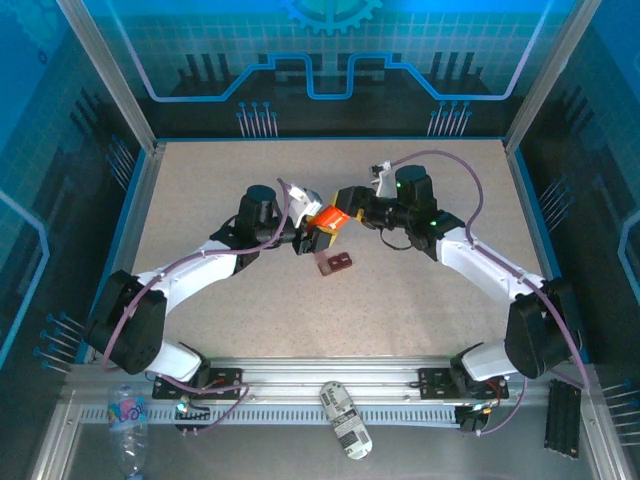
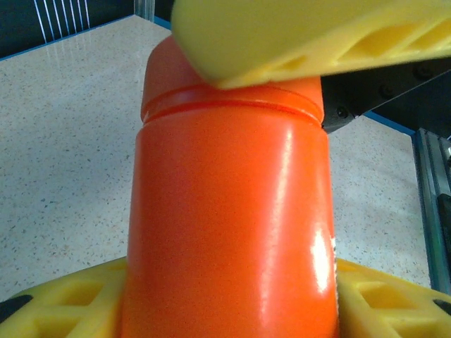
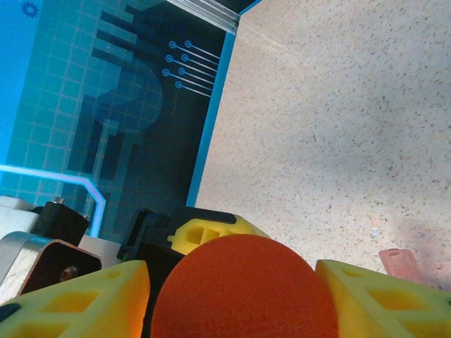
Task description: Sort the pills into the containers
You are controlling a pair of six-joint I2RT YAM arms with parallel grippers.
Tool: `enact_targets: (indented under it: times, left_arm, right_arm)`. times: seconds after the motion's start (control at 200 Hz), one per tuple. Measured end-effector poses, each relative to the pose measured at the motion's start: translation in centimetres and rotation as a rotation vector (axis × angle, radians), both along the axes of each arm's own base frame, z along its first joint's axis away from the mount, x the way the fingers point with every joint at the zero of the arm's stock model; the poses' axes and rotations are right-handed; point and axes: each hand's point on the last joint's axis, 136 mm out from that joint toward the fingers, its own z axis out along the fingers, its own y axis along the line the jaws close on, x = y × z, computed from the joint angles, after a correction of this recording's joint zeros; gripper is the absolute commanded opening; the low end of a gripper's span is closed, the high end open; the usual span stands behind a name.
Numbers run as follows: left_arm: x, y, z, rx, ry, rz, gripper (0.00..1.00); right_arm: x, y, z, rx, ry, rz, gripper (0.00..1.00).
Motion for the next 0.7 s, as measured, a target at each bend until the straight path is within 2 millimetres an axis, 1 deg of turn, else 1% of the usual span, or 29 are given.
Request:
enact_targets:
  times: [0.045, 0.125, 0.26, 0.335, 0.44, 0.555, 0.605, 0.615, 0.635, 0.64, 0.65, 0.655, 0.67, 0.7]
  left_arm:
    - [0.0, 0.0, 0.1, -0.003, -0.005, 0.000, 0.00]
    - [0.0, 0.0, 0.1, -0.003, -0.003, 0.001, 0.00]
    - [0.0, 0.0, 0.1, -0.003, 0.000, -0.002, 0.00]
    - [-0.2, -0.1, 0.3, -0.008, 0.003, -0.013, 0.00]
    - [-0.5, -0.4, 1.1, -0.027, 0.022, -0.050, 0.00]
    - [-1.3, -0.9, 2.1, -0.060, 0.054, -0.106, 0.00]
    - [-1.6, -1.1, 2.5, -0.075, 0.063, -0.124, 0.00]
    - [-1.6, -1.1, 2.6, -0.078, 0.064, -0.128, 0.00]
    - [-1.6, -1.1, 2.7, -0.082, 0.065, -0.132, 0.00]
    - [-1.7, -1.2, 2.8, -0.084, 0.064, -0.133, 0.00]
    - [-1.7, -1.2, 2.8, -0.085, 0.065, -0.134, 0.00]
    - [-1.7, -1.2, 2.8, -0.086, 0.064, -0.135, 0.00]
    - [-1.7, -1.2, 2.9, -0.089, 0.061, -0.138, 0.00]
    - [-1.7, -1.2, 3.0, -0.093, 0.064, -0.137, 0.00]
  right_arm:
    - [0.0, -0.1, 0.0, -0.002, -0.003, -0.004, 0.43]
    - [0.1, -0.2, -0.1, -0.003, -0.001, -0.012, 0.37]
    - [0.0, -0.1, 0.0, -0.005, -0.019, 0.002, 0.37]
    - [-0.1, -0.1, 0.2, -0.010, -0.053, 0.034, 0.38]
    - [-0.6, -0.2, 1.2, -0.019, -0.171, 0.140, 0.40]
    - [-1.5, -0.1, 2.8, -0.045, -0.338, 0.275, 0.41]
    - [-1.8, -0.1, 3.4, -0.053, -0.381, 0.312, 0.44]
    - [-1.8, -0.1, 3.5, -0.053, -0.387, 0.319, 0.47]
    - [-1.9, -0.1, 3.7, -0.054, -0.398, 0.329, 0.55]
    - [-1.9, -0.1, 3.7, -0.053, -0.397, 0.329, 0.55]
    - [-1.9, -0.1, 3.8, -0.053, -0.403, 0.333, 0.61]
    - [-1.9, -0.1, 3.8, -0.053, -0.405, 0.336, 0.61]
    - [-2.0, -0.1, 4.0, -0.051, -0.408, 0.340, 0.66]
    - [-2.0, -0.1, 4.1, -0.050, -0.415, 0.345, 0.72]
